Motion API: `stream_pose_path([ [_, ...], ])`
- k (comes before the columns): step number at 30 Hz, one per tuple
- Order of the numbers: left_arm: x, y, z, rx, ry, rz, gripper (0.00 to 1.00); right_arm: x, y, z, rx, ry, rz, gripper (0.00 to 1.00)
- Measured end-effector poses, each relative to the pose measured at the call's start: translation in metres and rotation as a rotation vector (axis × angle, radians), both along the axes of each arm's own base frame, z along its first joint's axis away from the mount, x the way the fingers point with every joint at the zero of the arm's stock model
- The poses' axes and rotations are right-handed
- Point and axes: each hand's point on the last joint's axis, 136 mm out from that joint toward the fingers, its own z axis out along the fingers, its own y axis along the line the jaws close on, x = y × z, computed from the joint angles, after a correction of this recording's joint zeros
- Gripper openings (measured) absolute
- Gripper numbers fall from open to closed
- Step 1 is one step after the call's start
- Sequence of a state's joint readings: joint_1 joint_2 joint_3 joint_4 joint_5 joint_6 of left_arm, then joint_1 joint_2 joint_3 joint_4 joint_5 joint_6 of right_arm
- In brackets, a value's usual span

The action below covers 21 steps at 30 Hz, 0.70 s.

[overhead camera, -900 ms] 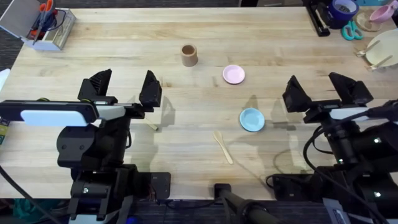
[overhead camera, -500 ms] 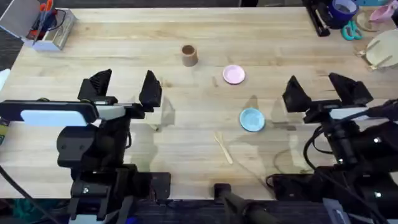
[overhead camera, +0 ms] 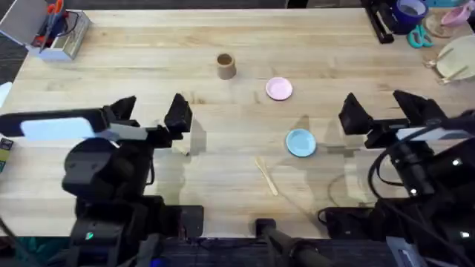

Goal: Pick up a utensil and set it on the pink plate, then put the other utensil in the container.

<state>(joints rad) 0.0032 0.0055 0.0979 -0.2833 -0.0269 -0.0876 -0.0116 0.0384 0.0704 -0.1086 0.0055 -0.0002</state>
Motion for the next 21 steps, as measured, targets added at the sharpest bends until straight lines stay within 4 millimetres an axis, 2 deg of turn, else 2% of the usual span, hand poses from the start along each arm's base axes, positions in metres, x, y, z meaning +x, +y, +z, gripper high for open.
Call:
stream_pose_path([
  [3, -0.007, 0.002, 0.007, -0.030, 0.039, 0.018, 0.993, -0.001, -0.001, 0.006, 0.033, 0.054, -0.012, 0.996],
  [8, -0.014, 0.003, 0.045, -0.057, 0.072, 0.033, 0.992, 0.003, -0.001, 0.036, 0.056, 0.120, -0.017, 0.996],
  [11, -0.016, 0.004, 0.061, -0.078, 0.133, 0.043, 0.993, 0.009, 0.003, 0.054, 0.065, 0.192, 0.000, 0.996],
  [12, -0.016, 0.004, 0.065, -0.085, 0.163, 0.047, 0.993, 0.012, 0.005, 0.057, 0.070, 0.227, 0.010, 0.996],
  [13, -0.015, 0.004, 0.075, -0.101, 0.249, 0.056, 0.993, 0.018, 0.010, 0.067, 0.084, 0.333, 0.033, 0.996],
  [21, -0.013, 0.000, 0.090, -0.120, 0.538, 0.059, 0.992, 0.040, 0.020, 0.095, 0.123, 0.529, 0.080, 0.996],
])
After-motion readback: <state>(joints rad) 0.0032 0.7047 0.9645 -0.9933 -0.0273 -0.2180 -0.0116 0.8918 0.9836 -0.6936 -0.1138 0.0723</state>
